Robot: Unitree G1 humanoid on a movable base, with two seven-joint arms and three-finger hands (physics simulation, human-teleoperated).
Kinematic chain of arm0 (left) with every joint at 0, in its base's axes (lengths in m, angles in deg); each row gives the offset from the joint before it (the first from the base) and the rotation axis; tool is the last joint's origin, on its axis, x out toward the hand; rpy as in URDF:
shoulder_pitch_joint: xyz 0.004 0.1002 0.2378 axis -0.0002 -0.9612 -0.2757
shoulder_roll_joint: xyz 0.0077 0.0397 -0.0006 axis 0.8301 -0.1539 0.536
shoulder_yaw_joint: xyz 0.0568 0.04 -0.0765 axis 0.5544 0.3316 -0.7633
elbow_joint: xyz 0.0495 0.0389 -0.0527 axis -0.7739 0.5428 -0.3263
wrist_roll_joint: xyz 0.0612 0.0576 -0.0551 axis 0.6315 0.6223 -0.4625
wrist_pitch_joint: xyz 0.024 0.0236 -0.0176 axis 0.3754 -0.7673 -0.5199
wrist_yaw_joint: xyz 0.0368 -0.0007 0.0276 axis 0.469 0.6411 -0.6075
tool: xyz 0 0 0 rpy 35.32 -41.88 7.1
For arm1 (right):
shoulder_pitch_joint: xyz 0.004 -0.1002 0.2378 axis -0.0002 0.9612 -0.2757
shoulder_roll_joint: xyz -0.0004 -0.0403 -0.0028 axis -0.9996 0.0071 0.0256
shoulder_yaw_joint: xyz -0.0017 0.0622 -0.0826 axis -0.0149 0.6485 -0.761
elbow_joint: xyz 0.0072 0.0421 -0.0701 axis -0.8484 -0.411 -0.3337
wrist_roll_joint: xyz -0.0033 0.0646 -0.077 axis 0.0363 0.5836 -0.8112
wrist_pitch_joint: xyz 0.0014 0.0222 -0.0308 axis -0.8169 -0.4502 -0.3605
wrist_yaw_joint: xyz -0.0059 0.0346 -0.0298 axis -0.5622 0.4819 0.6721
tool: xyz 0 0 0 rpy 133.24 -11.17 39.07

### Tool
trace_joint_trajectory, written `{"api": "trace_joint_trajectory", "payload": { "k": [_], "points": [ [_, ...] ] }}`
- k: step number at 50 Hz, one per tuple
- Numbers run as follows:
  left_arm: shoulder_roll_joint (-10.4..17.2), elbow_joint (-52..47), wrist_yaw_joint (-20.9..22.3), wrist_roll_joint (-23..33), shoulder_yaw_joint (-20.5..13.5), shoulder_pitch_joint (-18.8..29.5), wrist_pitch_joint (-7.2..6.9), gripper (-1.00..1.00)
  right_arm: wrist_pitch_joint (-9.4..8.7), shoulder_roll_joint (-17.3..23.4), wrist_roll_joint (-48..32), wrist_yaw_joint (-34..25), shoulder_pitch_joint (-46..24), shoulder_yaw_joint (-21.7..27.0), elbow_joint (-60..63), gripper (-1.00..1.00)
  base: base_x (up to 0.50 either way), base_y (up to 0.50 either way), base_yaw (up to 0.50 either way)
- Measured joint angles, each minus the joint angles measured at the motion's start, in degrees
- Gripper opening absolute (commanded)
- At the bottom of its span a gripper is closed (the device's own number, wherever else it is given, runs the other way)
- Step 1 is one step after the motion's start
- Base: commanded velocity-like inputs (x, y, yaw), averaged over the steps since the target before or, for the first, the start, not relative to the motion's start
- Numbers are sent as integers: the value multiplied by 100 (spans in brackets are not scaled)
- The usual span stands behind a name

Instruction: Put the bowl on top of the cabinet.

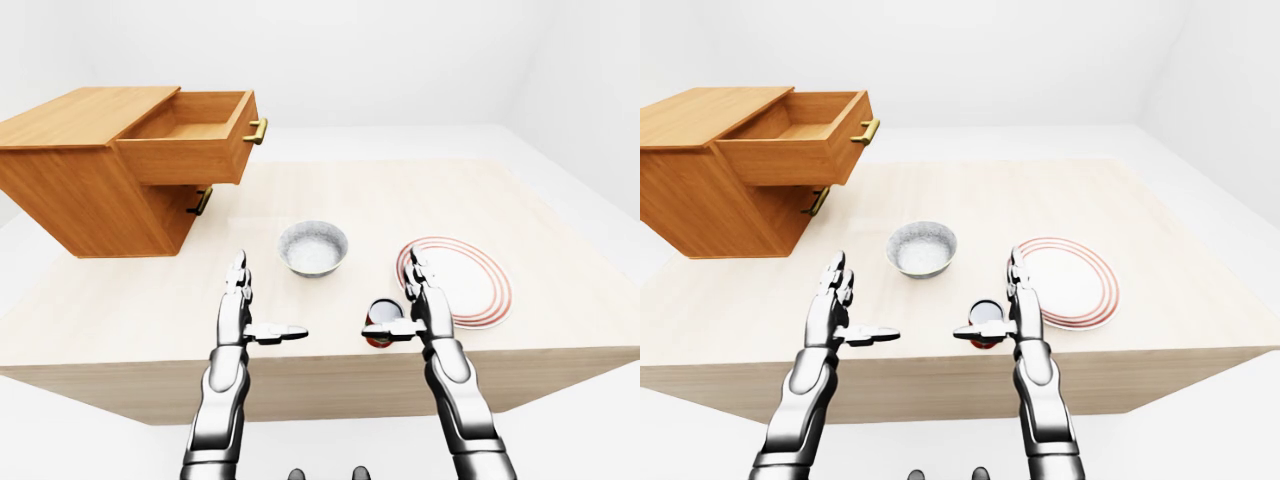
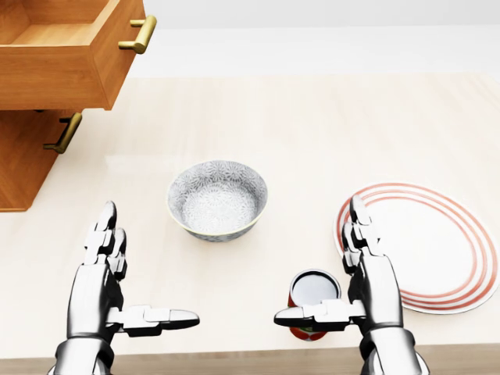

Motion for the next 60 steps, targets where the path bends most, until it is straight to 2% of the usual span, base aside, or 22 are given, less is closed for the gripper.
{"api": "trace_joint_trajectory", "payload": {
  "k": [10, 27, 38, 60],
  "points": [
    [52, 202, -199, 228, -79, 56, 130, 100, -91, 40, 29, -69, -61, 56, -117, 100, 0, 0, 0],
    [84, 346, -410, 528, -92, 71, 234, 100, -109, 36, -26, -9, -115, 55, -210, 100, 1, 0, 0],
    [88, 360, -469, 628, -103, -11, 410, 100, -68, 29, 42, -22, -66, 58, -126, 100, 50, 0, 0],
    [89, 331, -487, 685, -113, -43, 410, 100, -3, 28, 87, -18, -106, 61, -131, 100, 50, 0, 0]
  ]
}}
